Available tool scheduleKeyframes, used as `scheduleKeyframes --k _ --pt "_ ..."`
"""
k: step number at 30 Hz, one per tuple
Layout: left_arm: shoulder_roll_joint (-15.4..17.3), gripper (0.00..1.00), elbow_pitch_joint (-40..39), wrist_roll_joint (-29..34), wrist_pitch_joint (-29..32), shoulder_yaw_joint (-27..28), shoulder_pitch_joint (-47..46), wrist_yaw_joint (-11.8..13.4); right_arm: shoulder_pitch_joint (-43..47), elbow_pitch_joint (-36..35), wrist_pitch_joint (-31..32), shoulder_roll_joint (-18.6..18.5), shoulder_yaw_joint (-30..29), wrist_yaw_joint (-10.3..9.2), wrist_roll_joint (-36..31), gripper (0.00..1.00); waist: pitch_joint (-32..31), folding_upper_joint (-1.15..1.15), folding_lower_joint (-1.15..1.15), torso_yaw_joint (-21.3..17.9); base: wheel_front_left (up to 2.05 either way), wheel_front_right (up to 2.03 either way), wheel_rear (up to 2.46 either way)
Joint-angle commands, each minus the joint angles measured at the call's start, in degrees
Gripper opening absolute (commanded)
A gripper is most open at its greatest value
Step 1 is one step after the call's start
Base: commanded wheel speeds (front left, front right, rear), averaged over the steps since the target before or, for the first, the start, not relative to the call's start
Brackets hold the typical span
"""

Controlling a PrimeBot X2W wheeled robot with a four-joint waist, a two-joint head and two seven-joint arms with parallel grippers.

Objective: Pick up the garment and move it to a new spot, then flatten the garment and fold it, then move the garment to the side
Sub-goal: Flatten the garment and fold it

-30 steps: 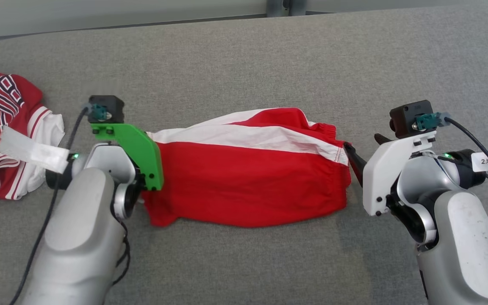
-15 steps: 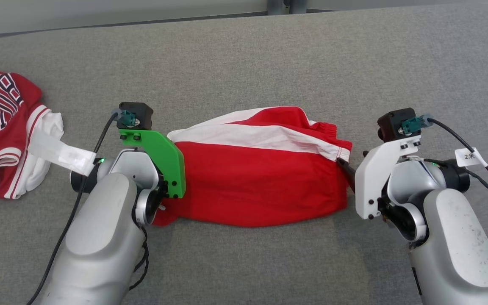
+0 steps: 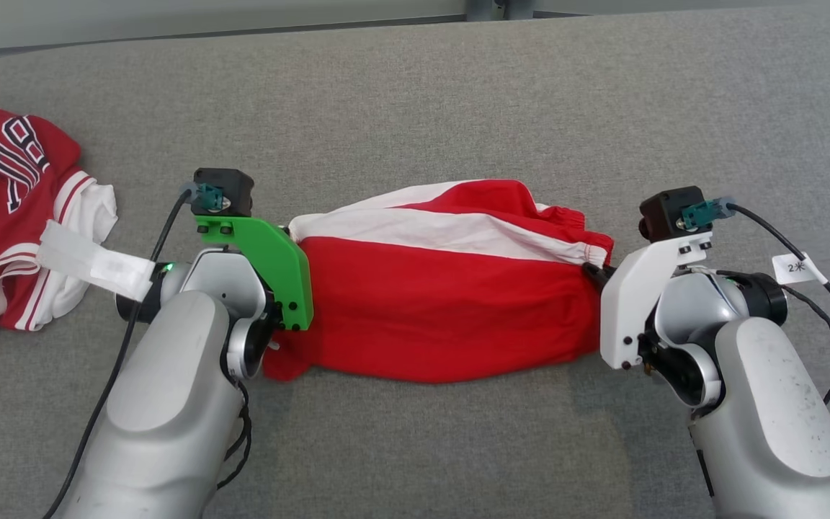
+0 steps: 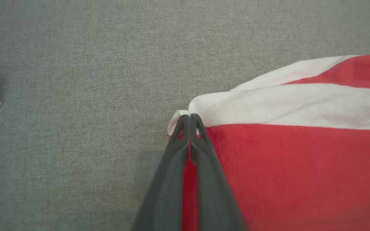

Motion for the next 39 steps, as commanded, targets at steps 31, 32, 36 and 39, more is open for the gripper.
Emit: scheduleKeyframes --k 31,32,36,39 --pt "4.0 0.00 -8.3 -15.6 -19.7 19.0 -40.9 -8.2 -53.3 11.4 -14.0 -7.2 9.0 -0.04 3.1 0.00 17.7 0.00 0.00 -3.9 0.00 0.00 0.00" --pt "3.9 0.00 -8.3 -15.6 -21.4 20.1 -42.4 -7.6 -55.1 12.7 -16.0 -7.0 8.5 -0.04 2.3 0.00 18.3 0.00 0.00 -4.0 0.00 0.00 0.00" --pt "4.2 0.00 -8.3 -14.3 -29.0 22.3 -47.3 -7.7 -61.2 18.1 -24.9 -6.0 4.8 -0.07 -2.0 0.00 19.7 0.00 0.00 -4.5 0.00 0.00 0.00" --pt "4.7 0.00 -9.1 -12.8 -35.3 22.4 -49.5 -8.7 -64.4 21.3 -31.2 -5.0 1.7 -0.08 -5.0 0.00 20.2 0.00 0.00 -4.2 0.00 0.00 0.00"
